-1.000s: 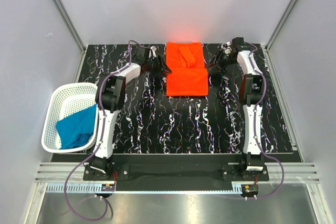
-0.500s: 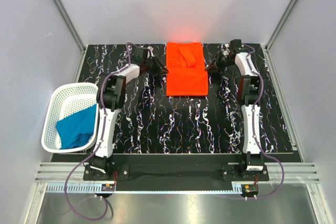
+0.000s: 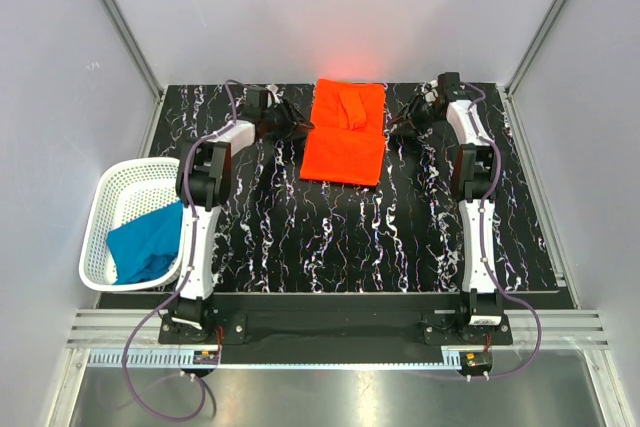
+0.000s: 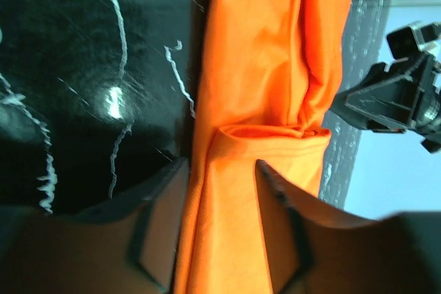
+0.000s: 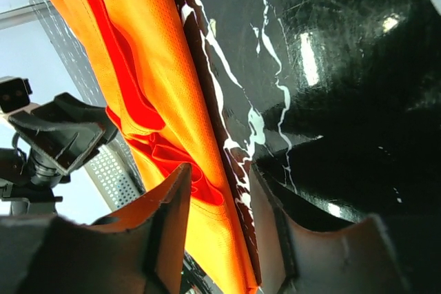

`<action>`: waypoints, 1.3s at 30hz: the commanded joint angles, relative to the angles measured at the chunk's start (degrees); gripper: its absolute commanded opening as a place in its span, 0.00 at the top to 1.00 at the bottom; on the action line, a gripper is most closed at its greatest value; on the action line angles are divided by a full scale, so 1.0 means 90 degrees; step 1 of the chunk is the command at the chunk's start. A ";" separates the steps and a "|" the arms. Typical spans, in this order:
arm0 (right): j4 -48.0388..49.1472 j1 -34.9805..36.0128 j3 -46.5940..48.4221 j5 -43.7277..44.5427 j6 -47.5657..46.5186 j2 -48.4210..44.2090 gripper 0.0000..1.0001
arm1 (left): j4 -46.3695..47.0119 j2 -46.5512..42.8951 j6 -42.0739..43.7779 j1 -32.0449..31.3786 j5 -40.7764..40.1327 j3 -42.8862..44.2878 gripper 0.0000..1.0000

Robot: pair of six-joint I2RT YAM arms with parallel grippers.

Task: Fold and stack the t-shirts
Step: Fold the tshirt

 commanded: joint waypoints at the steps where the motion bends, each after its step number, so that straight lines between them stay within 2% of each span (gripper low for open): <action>1: -0.0064 -0.0004 -0.0164 0.0110 0.0077 -0.0541 0.52 | -0.0285 -0.0600 0.0350 0.0019 0.0108 -0.0321 0.46; 6: -0.0708 0.0006 -0.0330 0.0335 -0.0226 -0.1116 0.51 | -0.0677 -0.1488 0.0820 0.0009 0.0079 -0.0925 0.45; 13: -0.0865 0.0259 -0.1178 0.0599 -0.0343 -0.2172 0.54 | -0.0590 -0.2671 0.1006 -0.0263 0.0216 -0.2302 0.69; 17: -0.0846 0.0794 -0.1541 0.0414 -0.0353 -0.2515 0.57 | -0.0375 -0.3062 0.0850 -0.0459 0.0235 -0.2927 0.73; 19: -0.0855 0.1069 -0.1629 0.0131 -0.0362 -0.2496 0.58 | -0.0239 -0.2994 0.0626 -0.0518 0.0459 -0.3103 0.74; 21: -0.0846 0.1458 -0.1620 -0.0054 -0.0372 -0.2349 0.64 | -0.0121 -0.2867 0.0353 -0.0518 0.0664 -0.3260 0.77; 22: -0.0855 0.1567 -0.1600 -0.0123 -0.0372 -0.2281 0.71 | 0.0015 -0.2819 0.0284 -0.0508 0.0723 -0.3464 0.79; 26: -0.0885 0.2007 -0.1522 -0.0709 -0.0402 -0.1871 0.78 | 0.0065 -0.2623 0.0254 -0.0440 0.0724 -0.3758 0.82; 39: -0.0729 0.2057 -0.3698 -0.0027 -0.1192 -0.2105 0.80 | 0.0309 -0.2339 0.0010 -0.0401 0.0724 -0.4539 0.84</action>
